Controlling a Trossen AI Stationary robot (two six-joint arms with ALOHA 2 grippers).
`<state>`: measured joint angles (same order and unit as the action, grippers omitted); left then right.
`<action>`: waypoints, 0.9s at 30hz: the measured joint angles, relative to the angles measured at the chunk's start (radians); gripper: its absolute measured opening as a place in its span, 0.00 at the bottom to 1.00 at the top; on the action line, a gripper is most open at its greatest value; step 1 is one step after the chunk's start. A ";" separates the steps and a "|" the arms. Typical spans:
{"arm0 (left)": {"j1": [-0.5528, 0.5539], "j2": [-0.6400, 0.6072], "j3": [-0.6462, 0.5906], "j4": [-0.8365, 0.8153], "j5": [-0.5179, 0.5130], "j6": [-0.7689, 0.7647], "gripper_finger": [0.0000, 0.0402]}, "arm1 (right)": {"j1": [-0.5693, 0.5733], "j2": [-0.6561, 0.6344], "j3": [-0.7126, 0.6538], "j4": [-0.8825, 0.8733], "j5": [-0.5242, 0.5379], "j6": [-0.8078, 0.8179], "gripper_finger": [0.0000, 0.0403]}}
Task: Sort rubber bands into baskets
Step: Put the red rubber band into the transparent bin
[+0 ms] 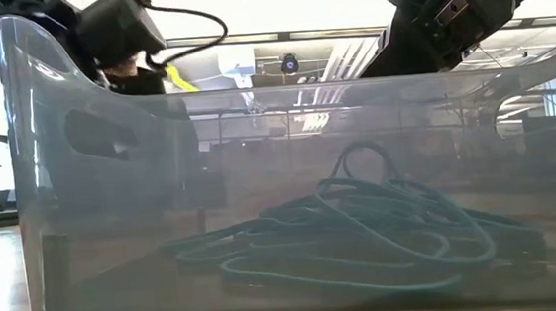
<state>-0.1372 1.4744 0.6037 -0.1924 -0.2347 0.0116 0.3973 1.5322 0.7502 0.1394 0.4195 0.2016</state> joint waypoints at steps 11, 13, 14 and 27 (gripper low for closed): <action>0.047 0.082 0.002 0.084 0.026 -0.058 0.33 | 0.000 0.000 0.000 0.000 0.001 0.000 0.00; 0.055 0.083 0.002 0.089 0.031 -0.078 0.29 | 0.000 0.000 0.000 0.000 0.001 0.000 0.00; 0.058 0.083 0.002 0.091 0.035 -0.088 0.26 | 0.000 0.000 0.000 0.000 0.001 0.000 0.00; 0.076 -0.015 -0.001 0.005 0.037 -0.170 0.02 | 0.000 0.000 0.000 0.000 0.001 -0.001 0.00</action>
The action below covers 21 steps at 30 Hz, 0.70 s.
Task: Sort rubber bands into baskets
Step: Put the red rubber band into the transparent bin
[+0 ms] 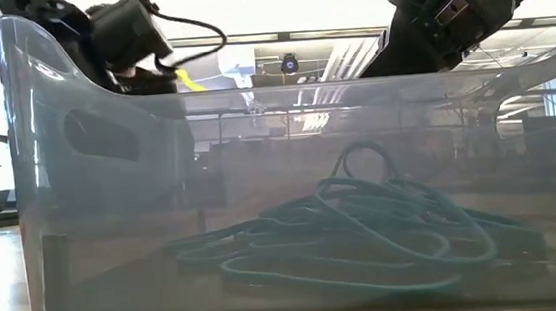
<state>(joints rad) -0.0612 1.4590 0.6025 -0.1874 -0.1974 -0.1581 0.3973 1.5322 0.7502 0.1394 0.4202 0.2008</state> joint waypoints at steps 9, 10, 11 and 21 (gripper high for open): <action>-0.004 -0.206 0.000 -0.076 -0.014 -0.066 0.00 | 0.000 0.000 0.000 0.000 0.000 -0.001 0.00; -0.004 -0.227 0.000 -0.073 -0.007 -0.071 0.00 | 0.000 0.000 0.000 0.000 0.000 -0.001 0.00; -0.004 -0.246 0.000 -0.073 -0.004 -0.076 0.00 | 0.000 0.000 0.000 0.000 0.000 0.000 0.00; -0.004 -0.323 0.040 0.015 -0.007 -0.059 0.00 | 0.000 0.000 0.000 0.000 0.000 0.000 0.00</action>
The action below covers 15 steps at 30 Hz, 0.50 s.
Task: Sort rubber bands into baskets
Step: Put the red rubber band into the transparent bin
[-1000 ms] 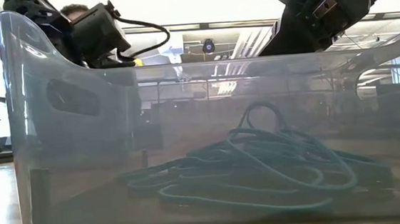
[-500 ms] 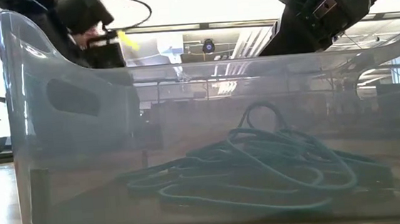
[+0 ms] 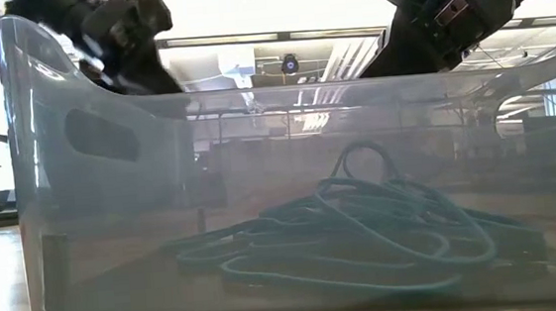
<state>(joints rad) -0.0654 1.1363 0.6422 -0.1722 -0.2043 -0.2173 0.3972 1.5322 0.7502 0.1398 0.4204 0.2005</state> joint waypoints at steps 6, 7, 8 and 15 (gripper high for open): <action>0.001 0.060 0.107 0.017 -0.001 0.087 0.00 | 0.000 0.000 0.000 0.001 0.000 0.000 0.00; 0.003 0.076 0.127 0.016 -0.001 0.101 0.00 | 0.000 0.000 0.000 0.001 0.000 0.000 0.00; 0.005 0.096 0.148 0.017 -0.001 0.115 0.00 | 0.000 0.000 0.000 0.001 0.000 0.000 0.00; 0.042 0.252 0.269 0.016 0.031 0.197 0.00 | 0.000 0.000 0.000 0.001 0.000 0.001 0.00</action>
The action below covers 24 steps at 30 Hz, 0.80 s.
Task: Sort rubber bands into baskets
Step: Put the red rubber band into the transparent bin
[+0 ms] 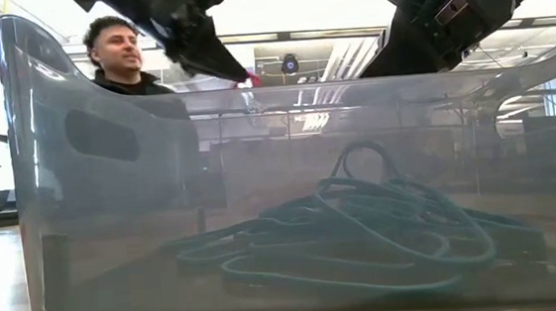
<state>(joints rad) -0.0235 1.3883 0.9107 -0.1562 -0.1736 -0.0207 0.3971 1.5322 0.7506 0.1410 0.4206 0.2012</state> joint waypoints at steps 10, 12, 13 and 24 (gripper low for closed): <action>0.078 0.210 0.132 0.031 0.109 0.077 0.00 | 0.000 0.000 0.000 -0.002 0.000 0.000 0.00; 0.086 0.236 0.137 0.052 0.136 0.079 0.00 | 0.000 0.000 0.000 -0.002 0.000 0.002 0.00; 0.089 0.244 0.137 0.060 0.137 0.081 0.00 | 0.000 0.000 0.000 -0.003 0.000 0.002 0.00; 0.067 0.248 0.135 0.083 0.136 0.117 0.22 | 0.000 0.000 0.000 -0.009 0.000 0.007 0.00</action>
<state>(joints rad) 0.0437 1.6360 1.0454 -0.0729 -0.0380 0.0963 0.3972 1.5322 0.7502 0.1318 0.4202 0.2081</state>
